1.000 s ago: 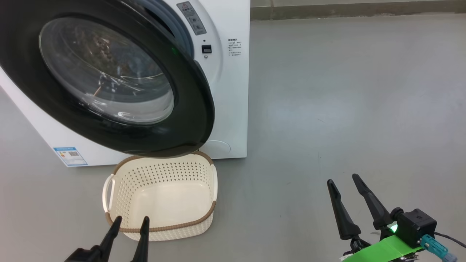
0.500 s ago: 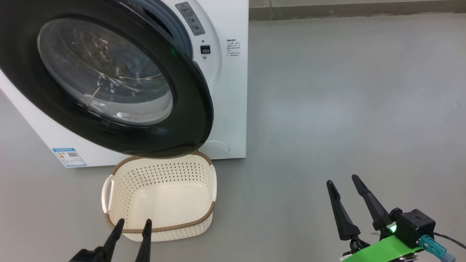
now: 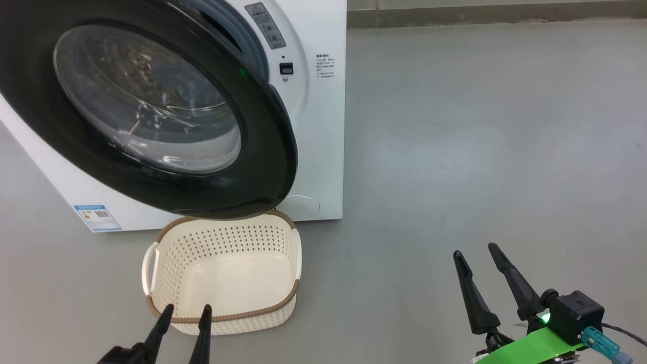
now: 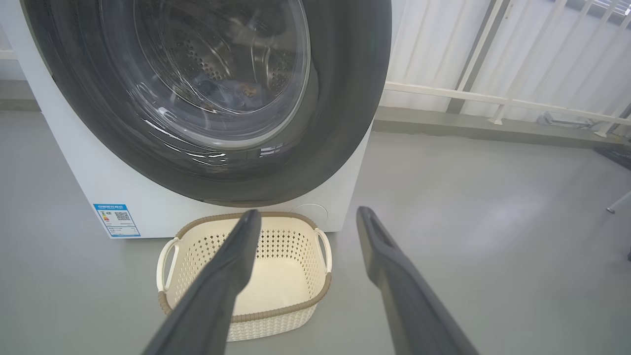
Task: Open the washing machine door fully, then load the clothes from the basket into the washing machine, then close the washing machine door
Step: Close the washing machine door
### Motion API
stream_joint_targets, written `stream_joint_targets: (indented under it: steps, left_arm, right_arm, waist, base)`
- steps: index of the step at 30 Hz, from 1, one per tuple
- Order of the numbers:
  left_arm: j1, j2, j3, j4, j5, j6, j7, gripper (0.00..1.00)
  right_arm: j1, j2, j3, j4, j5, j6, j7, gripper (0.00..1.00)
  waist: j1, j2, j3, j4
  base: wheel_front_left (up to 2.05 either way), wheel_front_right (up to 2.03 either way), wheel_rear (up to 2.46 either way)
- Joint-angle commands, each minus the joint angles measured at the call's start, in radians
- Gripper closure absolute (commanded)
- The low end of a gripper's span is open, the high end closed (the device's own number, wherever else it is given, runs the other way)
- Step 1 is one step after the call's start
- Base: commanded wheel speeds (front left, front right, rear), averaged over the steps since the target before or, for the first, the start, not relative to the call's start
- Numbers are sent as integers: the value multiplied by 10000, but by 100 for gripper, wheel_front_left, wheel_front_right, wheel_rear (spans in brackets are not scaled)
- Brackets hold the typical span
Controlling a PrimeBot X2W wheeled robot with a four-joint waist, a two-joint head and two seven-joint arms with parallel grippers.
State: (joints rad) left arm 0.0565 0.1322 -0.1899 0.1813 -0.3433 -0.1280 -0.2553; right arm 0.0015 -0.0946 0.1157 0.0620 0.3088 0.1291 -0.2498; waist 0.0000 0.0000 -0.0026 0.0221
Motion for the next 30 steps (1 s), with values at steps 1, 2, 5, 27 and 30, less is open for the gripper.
stream_joint_targets:
  steps: [1, 2, 5, 27, 30]
  left_arm:
    - [-420, 72, 370, -205, 70, -27, -64, 0]
    - [-422, 67, 376, -212, 74, -27, -64, 0]
    - [-428, 55, 387, -238, 103, -27, -64, 0]
    - [-1156, -146, -53, -331, 117, -27, -65, 0]
    - [-1431, -230, -184, -326, 99, -27, -65, 0]
  right_arm:
    - [-110, -30, 235, -212, -24, 16, -120, 0]
    - [-113, -34, 236, -209, -22, 16, -120, 0]
    - [-119, -44, 234, -208, -23, 16, -120, 0]
    - [-1820, -539, 1042, -14, 746, 16, -120, 100]
    - [-2533, -860, 1530, 134, 688, 16, -120, 100]
  waist:
    - [0, 0, 4, -1]
    - [0, 0, 7, -1]
    - [0, 0, 14, 0]
    - [0, 0, 997, 762]
    - [0, 0, 1416, 1029]
  base:
    - [0, 0, 0]
    - [0, 0, 0]
    - [0, 0, 0]
    - [0, 0, 0]
    - [0, 0, 0]
